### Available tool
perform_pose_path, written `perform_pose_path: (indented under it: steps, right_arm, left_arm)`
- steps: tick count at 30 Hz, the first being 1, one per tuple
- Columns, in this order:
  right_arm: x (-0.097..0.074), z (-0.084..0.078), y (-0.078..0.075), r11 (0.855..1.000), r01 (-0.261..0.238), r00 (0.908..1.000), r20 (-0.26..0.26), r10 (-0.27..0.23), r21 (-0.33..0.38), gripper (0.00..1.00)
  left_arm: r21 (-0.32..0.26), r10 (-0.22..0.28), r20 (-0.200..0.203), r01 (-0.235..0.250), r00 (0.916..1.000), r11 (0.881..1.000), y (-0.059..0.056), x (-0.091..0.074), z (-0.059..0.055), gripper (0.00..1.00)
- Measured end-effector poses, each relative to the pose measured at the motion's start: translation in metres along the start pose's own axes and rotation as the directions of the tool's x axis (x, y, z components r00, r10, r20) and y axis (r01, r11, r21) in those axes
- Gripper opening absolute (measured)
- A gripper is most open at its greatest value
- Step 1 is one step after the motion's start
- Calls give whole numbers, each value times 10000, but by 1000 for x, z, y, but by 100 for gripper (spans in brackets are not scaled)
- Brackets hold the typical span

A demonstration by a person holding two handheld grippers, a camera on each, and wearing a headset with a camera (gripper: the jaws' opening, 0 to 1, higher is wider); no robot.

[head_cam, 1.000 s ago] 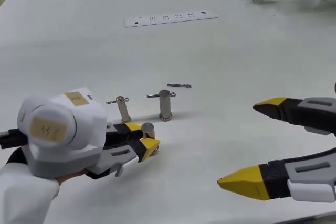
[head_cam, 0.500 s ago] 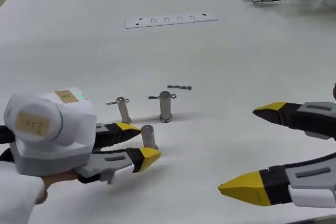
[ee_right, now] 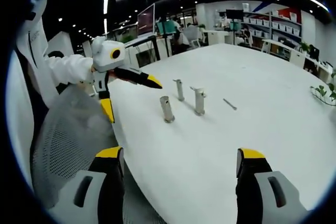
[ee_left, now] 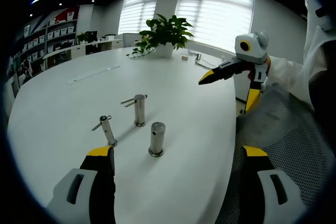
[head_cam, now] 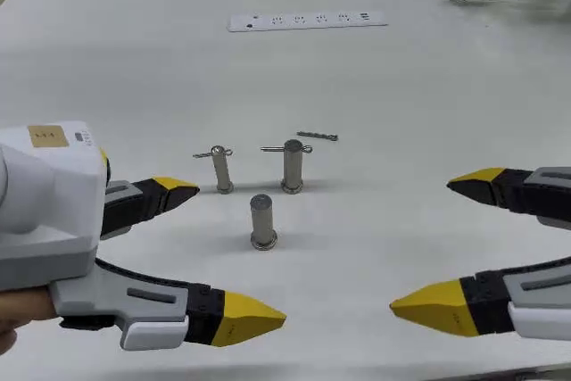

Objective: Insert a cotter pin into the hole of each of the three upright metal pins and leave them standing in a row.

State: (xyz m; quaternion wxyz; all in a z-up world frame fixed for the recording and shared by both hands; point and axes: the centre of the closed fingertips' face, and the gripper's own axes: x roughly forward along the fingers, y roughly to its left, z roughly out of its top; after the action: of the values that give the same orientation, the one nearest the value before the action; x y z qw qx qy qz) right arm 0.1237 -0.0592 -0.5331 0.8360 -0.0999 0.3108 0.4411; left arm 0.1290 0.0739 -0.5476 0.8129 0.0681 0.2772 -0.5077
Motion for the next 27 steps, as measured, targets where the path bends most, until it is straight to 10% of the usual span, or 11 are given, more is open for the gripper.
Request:
perform_pose_path:
  steps: [14, 27]
  right_arm:
    - [11, 29, -61, 9825, 83, 9895, -1399, -349, -1863, 65]
    - [63, 54, -93, 9299, -715, 9635, -2661, -292, -3607, 41]
  left_arm:
    - [-306, 363, 258, -355, 9990, 9989, 0, -19, -1, 99]
    - [-1048, 1177, 432, -1126, 9921, 9881, 17, -26, -1, 92]
